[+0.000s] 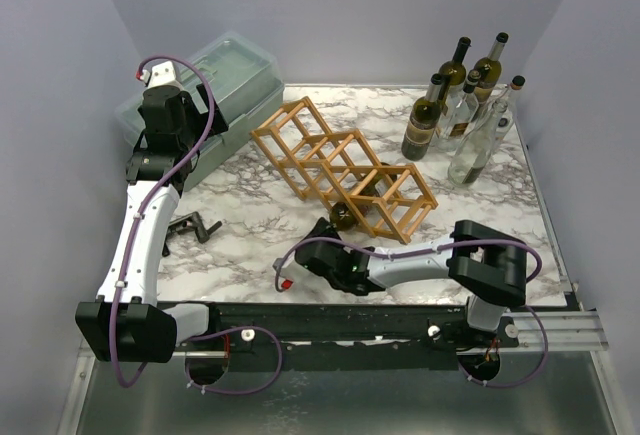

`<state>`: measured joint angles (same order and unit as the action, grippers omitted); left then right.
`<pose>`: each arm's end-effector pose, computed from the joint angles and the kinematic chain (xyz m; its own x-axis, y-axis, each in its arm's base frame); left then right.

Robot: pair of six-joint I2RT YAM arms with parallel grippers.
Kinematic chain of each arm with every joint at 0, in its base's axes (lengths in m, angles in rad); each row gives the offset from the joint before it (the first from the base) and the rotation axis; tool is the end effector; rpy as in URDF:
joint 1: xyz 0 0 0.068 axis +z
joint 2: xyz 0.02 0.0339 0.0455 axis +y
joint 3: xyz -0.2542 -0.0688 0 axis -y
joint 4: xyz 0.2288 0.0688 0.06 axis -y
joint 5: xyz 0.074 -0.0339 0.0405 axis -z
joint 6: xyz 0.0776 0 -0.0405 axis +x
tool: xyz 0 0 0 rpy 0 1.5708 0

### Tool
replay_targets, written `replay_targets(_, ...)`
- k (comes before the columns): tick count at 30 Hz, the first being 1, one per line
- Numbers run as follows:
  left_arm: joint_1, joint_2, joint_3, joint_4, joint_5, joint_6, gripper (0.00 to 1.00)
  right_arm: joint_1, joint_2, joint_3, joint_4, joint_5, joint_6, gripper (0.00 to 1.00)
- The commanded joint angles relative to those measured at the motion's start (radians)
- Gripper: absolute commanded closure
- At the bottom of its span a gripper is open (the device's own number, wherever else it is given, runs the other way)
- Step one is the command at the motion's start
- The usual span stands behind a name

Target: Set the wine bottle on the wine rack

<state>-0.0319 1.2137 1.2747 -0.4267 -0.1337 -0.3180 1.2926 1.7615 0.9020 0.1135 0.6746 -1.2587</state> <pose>0.2970 0.0009 0.3715 -0.3105 -0.3001 -0.9020 -0.1999 0.9482 -0.2467 0.1460 0.3346 0.1376 0.5375 -0.8243 0.1779 -0.3693 -0.4198 -0.8291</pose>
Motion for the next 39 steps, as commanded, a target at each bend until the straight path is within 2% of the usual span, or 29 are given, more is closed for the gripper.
replay_targets(1,0.009,0.005,-0.003,0.02,0.037,-0.01,0.01,-0.006,-0.033,-0.006,0.064,0.051,-0.089,0.99)
replay_targets(7,0.009,0.006,-0.004,0.02,0.039,-0.012,0.01,-0.006,-0.025,-0.039,0.083,0.026,-0.084,0.98)
replay_targets(9,0.009,0.006,-0.003,0.02,0.04,-0.012,0.01,-0.006,-0.015,-0.042,0.08,0.027,-0.08,0.93)
replay_targets(14,0.009,0.004,-0.003,0.018,0.036,-0.01,0.01,-0.006,0.002,-0.051,0.098,0.019,-0.068,0.7)
replay_targets(22,0.008,0.002,-0.003,0.019,0.041,-0.012,0.01,-0.006,-0.004,-0.083,0.108,0.008,-0.06,0.4)
replay_targets(25,0.009,0.002,-0.002,0.019,0.049,-0.014,0.01,-0.007,-0.029,-0.086,0.081,-0.021,-0.026,0.34)
replay_targets(26,0.009,0.003,-0.002,0.018,0.052,-0.015,0.01,-0.006,-0.041,-0.087,0.062,-0.036,-0.016,0.26)
replay_targets(27,0.009,0.004,-0.002,0.018,0.052,-0.016,0.01,-0.005,-0.054,-0.086,0.052,-0.053,-0.001,0.08)
replay_targets(28,0.009,0.004,-0.002,0.019,0.052,-0.016,0.01,-0.001,-0.068,-0.084,0.028,-0.069,0.015,0.0)
replay_targets(39,0.01,0.01,0.0,0.017,0.045,-0.01,0.01,0.035,-0.312,-0.001,-0.278,-0.331,0.227,0.0)
